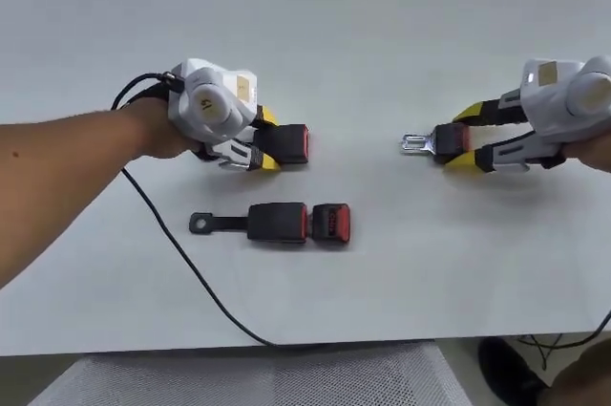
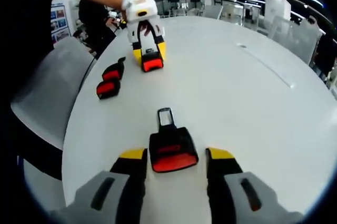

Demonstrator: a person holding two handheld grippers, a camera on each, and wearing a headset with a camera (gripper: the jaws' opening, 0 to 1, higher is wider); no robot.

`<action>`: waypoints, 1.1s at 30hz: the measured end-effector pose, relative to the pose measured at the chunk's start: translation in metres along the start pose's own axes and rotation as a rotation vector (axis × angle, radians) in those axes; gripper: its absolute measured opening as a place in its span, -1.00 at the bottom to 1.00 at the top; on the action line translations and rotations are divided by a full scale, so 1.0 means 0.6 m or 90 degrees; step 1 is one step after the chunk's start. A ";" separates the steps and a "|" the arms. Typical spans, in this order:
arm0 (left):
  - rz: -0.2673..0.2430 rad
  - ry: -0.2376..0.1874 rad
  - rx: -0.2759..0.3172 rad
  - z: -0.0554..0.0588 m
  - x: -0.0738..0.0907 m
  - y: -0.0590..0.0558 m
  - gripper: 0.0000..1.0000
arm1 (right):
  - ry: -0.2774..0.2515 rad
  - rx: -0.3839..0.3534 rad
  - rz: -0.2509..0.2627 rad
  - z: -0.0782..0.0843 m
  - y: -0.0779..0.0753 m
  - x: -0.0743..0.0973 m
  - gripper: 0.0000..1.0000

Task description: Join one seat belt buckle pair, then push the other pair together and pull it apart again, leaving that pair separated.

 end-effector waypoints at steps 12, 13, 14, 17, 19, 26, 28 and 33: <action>-0.023 -0.036 0.124 -0.015 0.019 -0.007 0.28 | -0.076 -0.086 0.089 0.011 0.006 0.030 0.53; -0.042 -0.037 0.140 -0.015 0.024 -0.008 0.34 | -0.078 -0.093 0.105 0.014 0.010 0.033 0.54; -0.046 -0.039 0.143 -0.015 0.027 -0.009 0.40 | -0.082 -0.095 0.116 0.015 0.013 0.034 0.56; -0.062 -0.054 0.172 -0.012 0.040 -0.020 0.49 | -0.102 -0.116 0.134 0.018 0.031 0.040 0.57; -0.068 -0.056 0.190 -0.010 0.047 -0.027 0.53 | -0.112 -0.119 0.148 0.018 0.042 0.042 0.62; -0.146 -0.130 0.304 0.003 0.090 -0.055 0.78 | -0.151 -0.153 0.227 0.014 0.082 0.062 0.81; -0.166 -0.150 0.341 0.009 0.101 -0.067 0.87 | -0.158 -0.166 0.236 0.012 0.093 0.066 0.83; -0.208 -0.199 0.413 0.024 0.126 -0.101 1.00 | -0.180 -0.172 0.259 -0.002 0.119 0.077 0.87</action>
Point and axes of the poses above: the centre of the closed fingertips' face, and the gripper's own axes: x roughly backward along the fingers, y roughly to its left, z roughly out of its underside, the point moved 10 cm from there along x, roughly backward along the fingers, and after that the axes turned 9 degrees about y, right-handed, at the moved point
